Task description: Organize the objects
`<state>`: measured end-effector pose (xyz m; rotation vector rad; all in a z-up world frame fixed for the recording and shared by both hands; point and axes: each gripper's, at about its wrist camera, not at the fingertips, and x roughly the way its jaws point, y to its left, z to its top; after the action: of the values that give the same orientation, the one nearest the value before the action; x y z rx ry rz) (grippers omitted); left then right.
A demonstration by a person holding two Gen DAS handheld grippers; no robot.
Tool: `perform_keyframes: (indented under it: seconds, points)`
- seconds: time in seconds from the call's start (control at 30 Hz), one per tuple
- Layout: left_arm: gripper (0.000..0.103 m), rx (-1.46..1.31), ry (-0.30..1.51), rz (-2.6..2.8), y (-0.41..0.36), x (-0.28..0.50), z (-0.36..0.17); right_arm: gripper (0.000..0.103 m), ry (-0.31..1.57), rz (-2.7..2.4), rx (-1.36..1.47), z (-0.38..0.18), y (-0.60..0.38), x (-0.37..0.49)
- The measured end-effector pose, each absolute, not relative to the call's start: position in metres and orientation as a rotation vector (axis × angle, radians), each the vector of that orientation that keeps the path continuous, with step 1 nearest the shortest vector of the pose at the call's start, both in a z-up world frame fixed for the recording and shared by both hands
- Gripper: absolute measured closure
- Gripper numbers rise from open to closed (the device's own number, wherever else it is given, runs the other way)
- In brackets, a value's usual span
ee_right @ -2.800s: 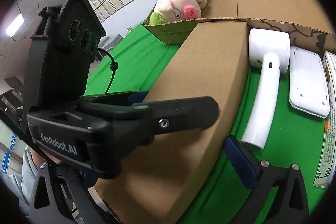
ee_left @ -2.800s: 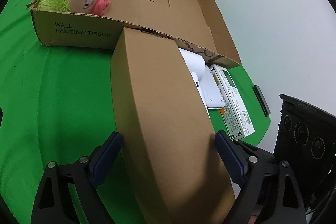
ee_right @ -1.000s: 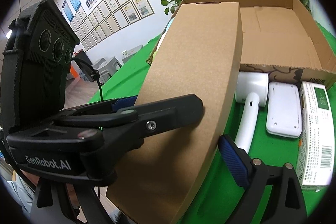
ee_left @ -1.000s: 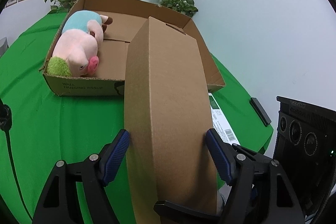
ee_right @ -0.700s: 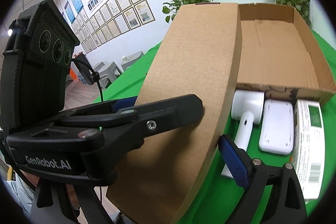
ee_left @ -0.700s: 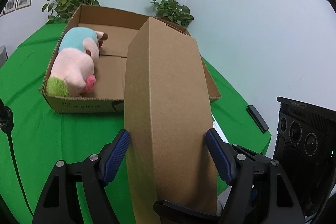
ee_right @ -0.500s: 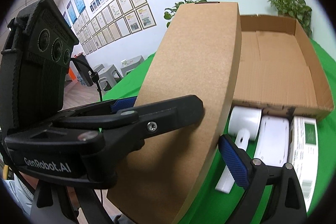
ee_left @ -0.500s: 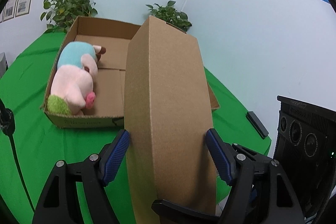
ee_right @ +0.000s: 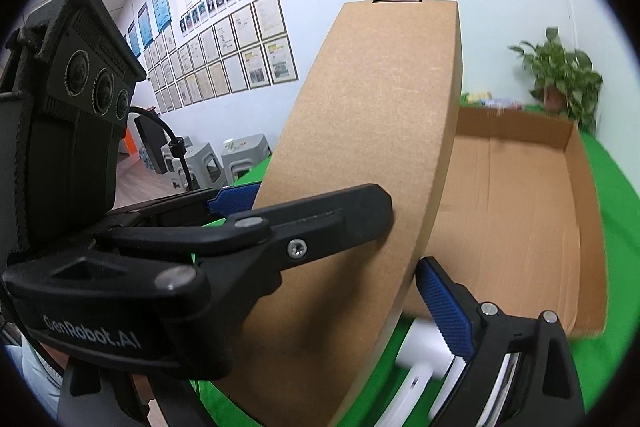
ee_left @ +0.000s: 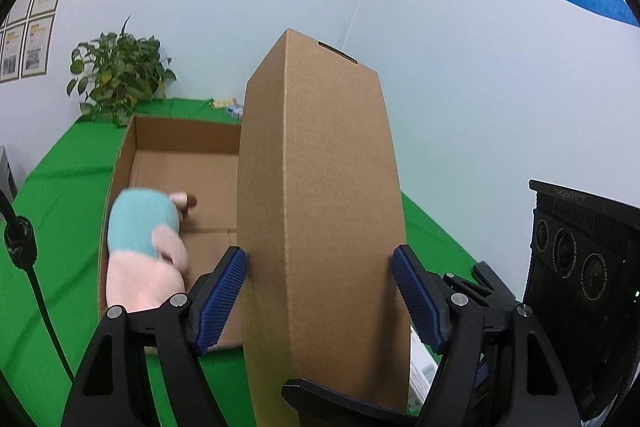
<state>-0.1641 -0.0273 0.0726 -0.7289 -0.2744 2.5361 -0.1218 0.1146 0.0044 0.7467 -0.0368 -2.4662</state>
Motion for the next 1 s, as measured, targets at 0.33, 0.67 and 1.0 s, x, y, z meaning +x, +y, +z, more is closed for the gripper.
perform_keyframes:
  seconds: [0.33, 0.67, 1.0]
  points:
    - [0.031, -0.677, -0.247, 2.561, -0.028, -0.219, 0.117, 0.009, 0.0, -2.488, 0.708, 0.023, 0.111, -0.168]
    - [0.031, -0.806, -0.325, 2.537, -0.028, -0.296, 0.071, 0.009, -0.028, -2.462, 0.806, -0.003, 0.11, -0.221]
    - [0.031, -1.049, -0.353, 2.517, -0.043, -0.35, -0.022, 0.011, -0.068, -2.385, 0.971, -0.065, 0.1, -0.272]
